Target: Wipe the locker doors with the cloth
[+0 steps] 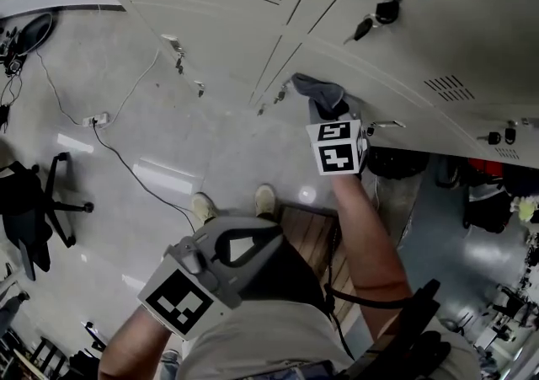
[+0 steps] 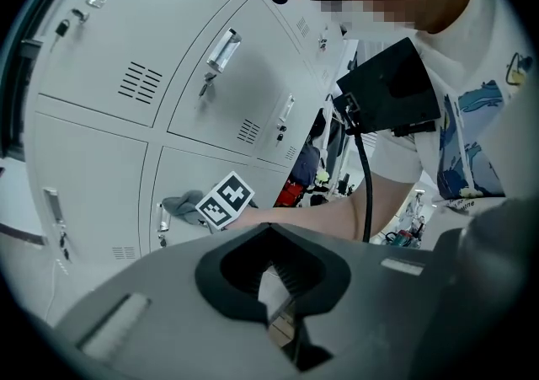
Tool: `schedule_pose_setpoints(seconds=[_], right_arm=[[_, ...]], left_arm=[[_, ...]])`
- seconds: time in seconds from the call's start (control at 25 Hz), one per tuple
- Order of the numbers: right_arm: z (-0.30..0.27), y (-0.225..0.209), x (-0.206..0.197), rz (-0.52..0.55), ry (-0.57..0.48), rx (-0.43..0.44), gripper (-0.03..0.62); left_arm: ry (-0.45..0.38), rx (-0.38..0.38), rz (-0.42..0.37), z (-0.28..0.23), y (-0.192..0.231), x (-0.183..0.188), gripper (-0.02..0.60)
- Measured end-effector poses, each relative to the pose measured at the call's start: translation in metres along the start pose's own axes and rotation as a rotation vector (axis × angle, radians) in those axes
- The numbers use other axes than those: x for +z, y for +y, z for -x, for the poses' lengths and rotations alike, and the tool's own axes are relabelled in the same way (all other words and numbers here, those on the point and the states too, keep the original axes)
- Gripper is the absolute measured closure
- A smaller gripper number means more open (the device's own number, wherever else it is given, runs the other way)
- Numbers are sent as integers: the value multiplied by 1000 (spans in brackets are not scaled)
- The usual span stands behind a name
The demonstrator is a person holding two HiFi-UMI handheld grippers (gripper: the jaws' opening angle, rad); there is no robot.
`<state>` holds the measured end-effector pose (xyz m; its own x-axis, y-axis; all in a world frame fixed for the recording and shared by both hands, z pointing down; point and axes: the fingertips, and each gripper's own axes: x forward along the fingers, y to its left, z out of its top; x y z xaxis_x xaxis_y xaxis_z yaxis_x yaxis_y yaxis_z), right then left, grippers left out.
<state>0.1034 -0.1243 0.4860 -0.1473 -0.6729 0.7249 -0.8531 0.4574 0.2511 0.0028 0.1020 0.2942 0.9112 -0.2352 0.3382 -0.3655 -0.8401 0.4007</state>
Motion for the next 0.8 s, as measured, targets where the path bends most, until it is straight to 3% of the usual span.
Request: schedule_pose_setpoints(seconds=[0.56,0.8], right_arm=[[-79,32,-70,-130,173,76,447],[-81,30,-86,-126,230,76,447]], left_arm=[[15,15,36,3,14,-11,578],[10,13,30,8,17,-10,578]])
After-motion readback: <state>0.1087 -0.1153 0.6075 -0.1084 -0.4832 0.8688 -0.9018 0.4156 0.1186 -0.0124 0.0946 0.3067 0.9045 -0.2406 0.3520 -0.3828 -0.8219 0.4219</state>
